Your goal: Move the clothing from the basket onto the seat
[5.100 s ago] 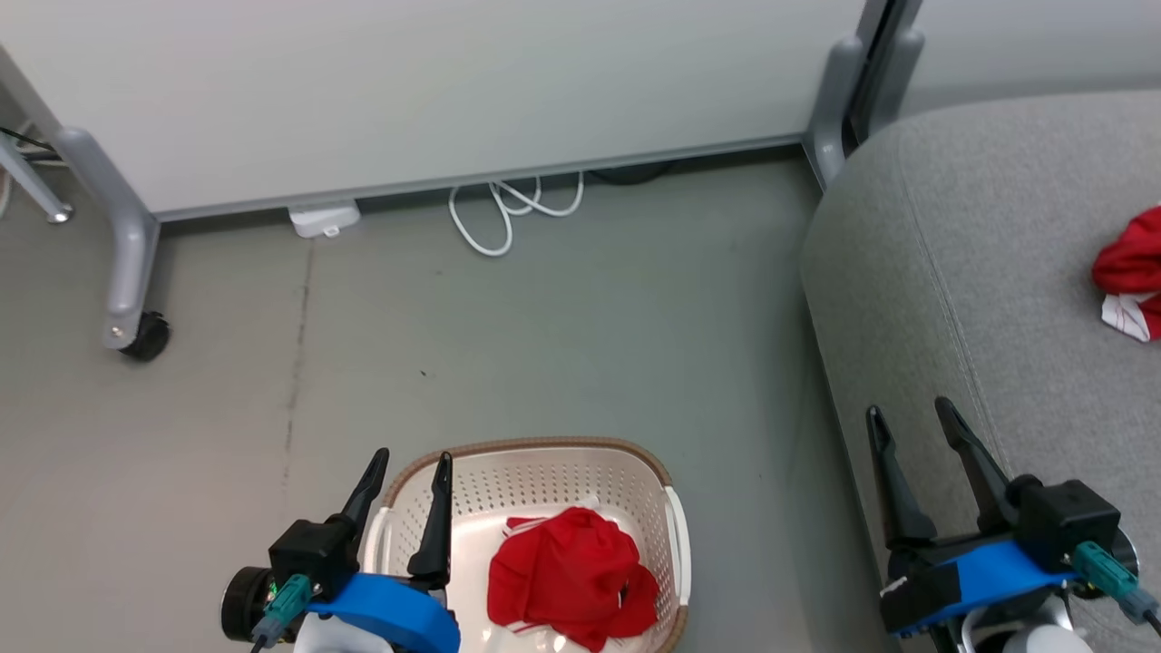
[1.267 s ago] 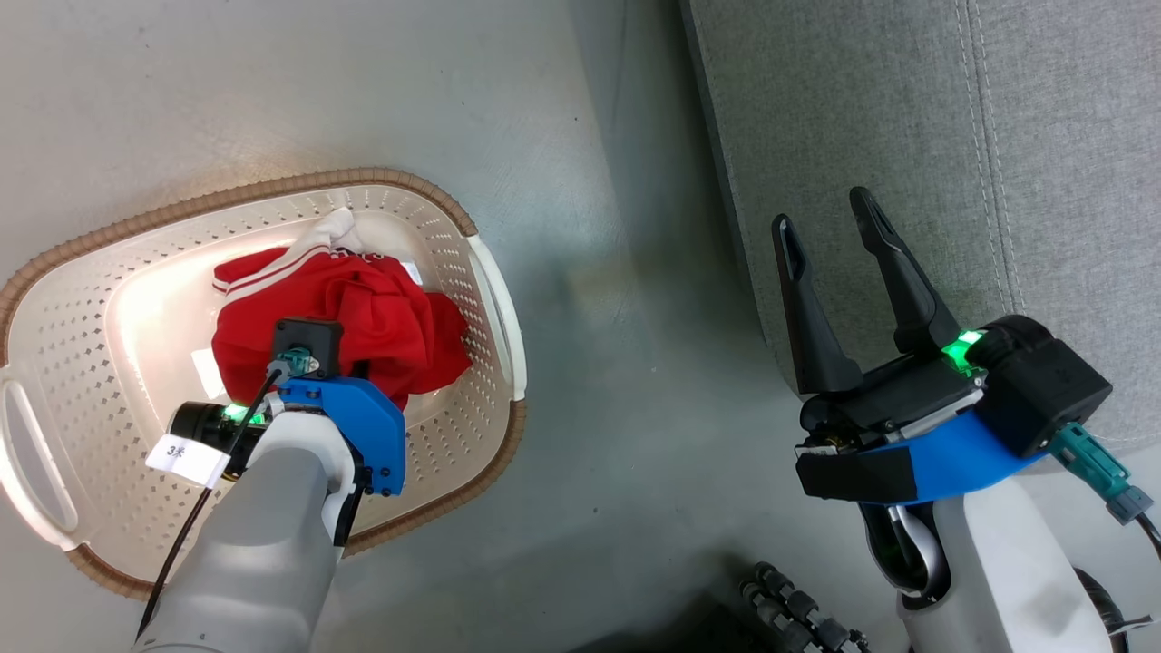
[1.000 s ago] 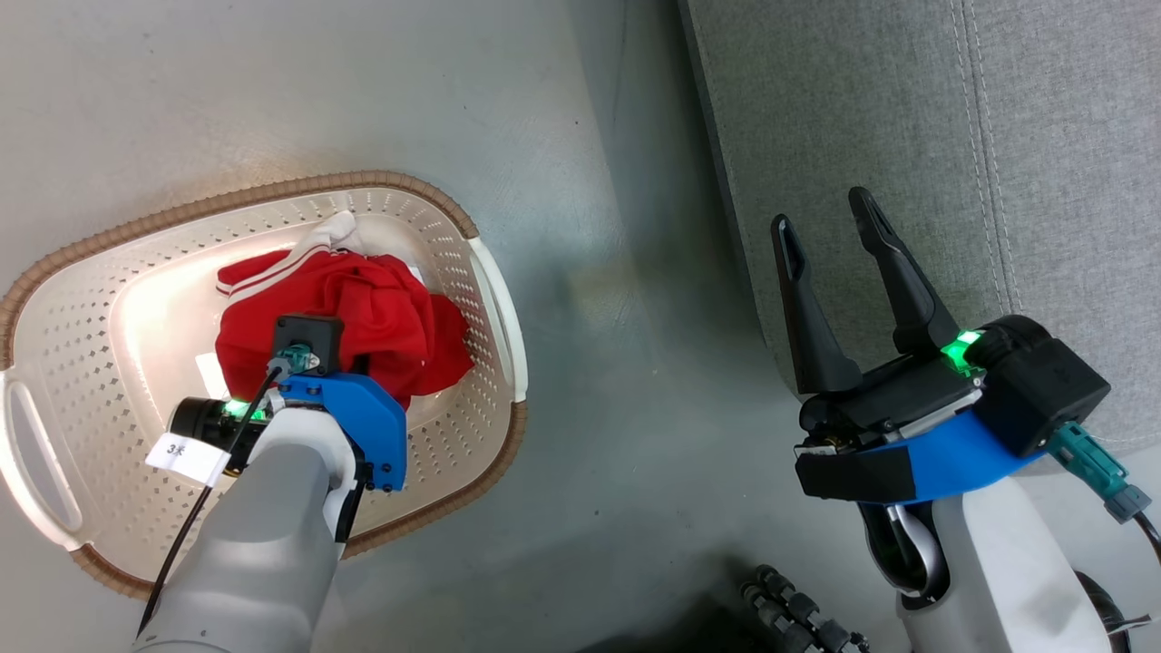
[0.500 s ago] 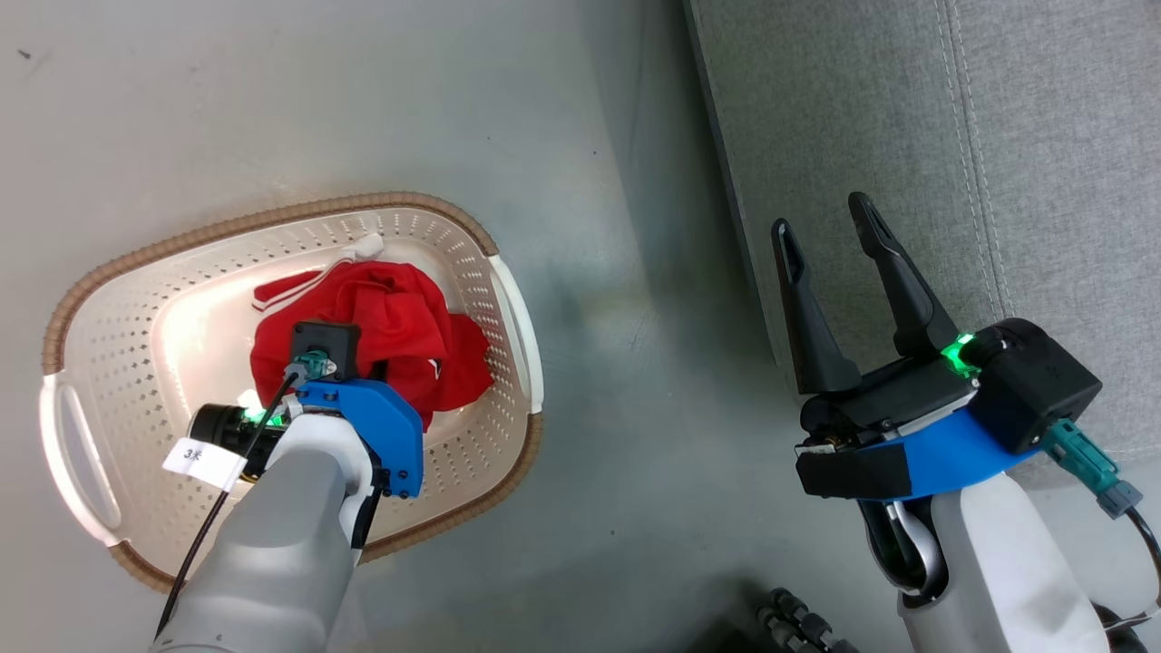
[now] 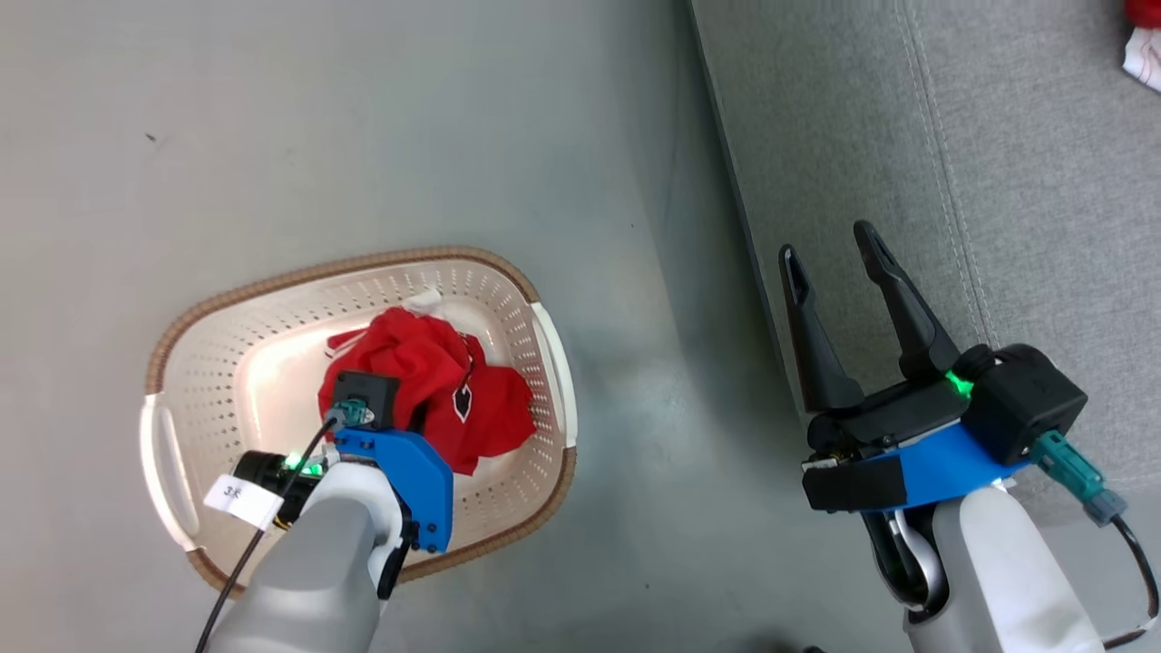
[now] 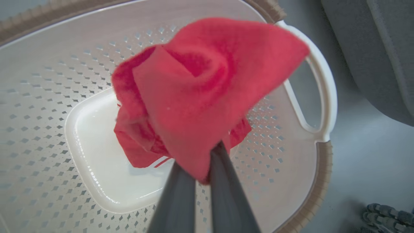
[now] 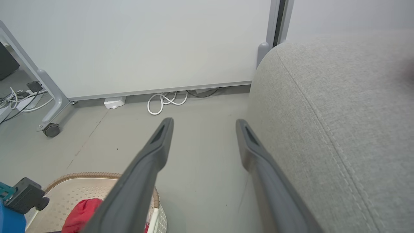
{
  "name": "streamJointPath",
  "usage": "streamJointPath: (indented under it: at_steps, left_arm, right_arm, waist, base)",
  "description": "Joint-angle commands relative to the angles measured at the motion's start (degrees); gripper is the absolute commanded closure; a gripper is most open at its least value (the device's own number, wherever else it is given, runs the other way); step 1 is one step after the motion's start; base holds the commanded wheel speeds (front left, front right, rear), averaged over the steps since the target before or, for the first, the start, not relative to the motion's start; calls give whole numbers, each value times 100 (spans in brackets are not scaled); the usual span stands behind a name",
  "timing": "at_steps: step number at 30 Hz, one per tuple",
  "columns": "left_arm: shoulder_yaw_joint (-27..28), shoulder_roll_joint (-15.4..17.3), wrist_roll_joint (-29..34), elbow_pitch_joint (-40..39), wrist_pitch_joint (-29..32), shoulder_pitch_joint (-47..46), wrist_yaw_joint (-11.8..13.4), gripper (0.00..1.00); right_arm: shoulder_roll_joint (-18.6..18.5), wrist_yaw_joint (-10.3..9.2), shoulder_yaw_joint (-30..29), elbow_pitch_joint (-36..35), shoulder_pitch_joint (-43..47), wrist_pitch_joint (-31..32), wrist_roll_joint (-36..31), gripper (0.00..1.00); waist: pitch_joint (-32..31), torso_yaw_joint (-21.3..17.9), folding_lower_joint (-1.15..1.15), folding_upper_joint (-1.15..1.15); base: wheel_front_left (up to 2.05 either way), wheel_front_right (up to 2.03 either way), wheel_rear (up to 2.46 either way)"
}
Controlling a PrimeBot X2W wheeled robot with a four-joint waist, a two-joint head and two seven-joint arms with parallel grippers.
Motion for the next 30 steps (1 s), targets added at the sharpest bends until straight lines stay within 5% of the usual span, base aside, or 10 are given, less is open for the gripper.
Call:
streamJointPath:
  at_steps: [1,30]
  left_arm:
    - [-47,-15,-45,-13,-8,81,-33,100]
    - [-1418,-53,-932,-1466,75,1132,-287,100]
  right_arm:
    - [5,3,-31,26,108,13,-30,0]
    - [4,3,-242,-6,1164,505,-130,0]
  waist:
    - [-288,155,0,0]
    - [-2517,1072,0,0]
  base:
    - [0,0,0]
    - [0,0,0]
